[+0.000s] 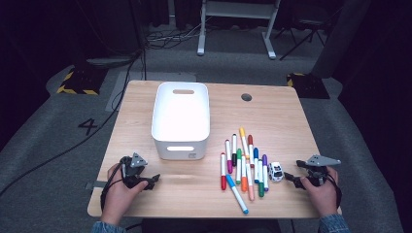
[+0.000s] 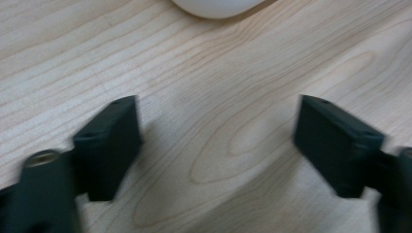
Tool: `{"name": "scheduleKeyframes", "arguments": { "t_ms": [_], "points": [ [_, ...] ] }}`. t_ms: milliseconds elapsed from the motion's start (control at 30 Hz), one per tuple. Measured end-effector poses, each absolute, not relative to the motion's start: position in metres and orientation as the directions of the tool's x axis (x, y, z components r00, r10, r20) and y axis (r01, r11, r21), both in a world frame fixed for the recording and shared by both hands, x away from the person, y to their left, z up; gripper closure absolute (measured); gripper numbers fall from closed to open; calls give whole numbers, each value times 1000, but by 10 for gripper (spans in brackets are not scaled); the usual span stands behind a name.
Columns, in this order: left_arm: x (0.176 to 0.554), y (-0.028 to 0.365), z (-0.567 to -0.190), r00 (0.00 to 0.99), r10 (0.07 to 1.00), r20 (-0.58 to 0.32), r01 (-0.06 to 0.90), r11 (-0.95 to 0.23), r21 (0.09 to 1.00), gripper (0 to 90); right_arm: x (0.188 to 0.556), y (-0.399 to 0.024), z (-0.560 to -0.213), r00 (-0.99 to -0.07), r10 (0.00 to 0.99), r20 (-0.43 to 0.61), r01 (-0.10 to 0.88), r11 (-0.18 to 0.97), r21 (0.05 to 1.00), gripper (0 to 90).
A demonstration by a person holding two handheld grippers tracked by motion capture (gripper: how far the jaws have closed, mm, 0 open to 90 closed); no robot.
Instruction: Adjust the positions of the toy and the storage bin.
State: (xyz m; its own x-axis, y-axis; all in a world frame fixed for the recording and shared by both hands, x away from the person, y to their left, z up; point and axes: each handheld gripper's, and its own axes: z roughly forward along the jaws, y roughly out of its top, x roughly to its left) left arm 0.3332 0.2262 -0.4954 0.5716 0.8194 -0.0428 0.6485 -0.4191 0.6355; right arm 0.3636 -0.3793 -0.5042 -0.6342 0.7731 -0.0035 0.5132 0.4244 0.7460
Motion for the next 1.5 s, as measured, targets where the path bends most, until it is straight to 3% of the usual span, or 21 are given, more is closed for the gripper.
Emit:
{"name": "scheduleKeyframes", "arguments": {
  "t_ms": [67,300,633,933,1333,1500],
  "points": [
    [334,225,-489,569,819,-75,664,-404,629,165,364,-379,-504,-634,773,-3,513,424,746,198],
    [334,220,-464,592,800,-99,646,-397,652,200,364,-379,-504,-634,773,-3,514,424,746,197],
    [336,213,-407,633,771,-65,580,-417,699,222,364,-379,-504,-634,773,-4,513,425,746,197],
    [347,218,-373,619,782,-75,535,-350,768,228,364,-379,-504,-634,773,-4,513,424,746,197],
    [382,221,-380,562,823,-83,474,-239,848,262,364,-379,-504,-634,773,-4,513,424,746,198],
    [400,217,-393,560,826,-58,482,-269,834,264,364,-379,-504,-634,773,-3,513,424,746,197]
  ]
}}
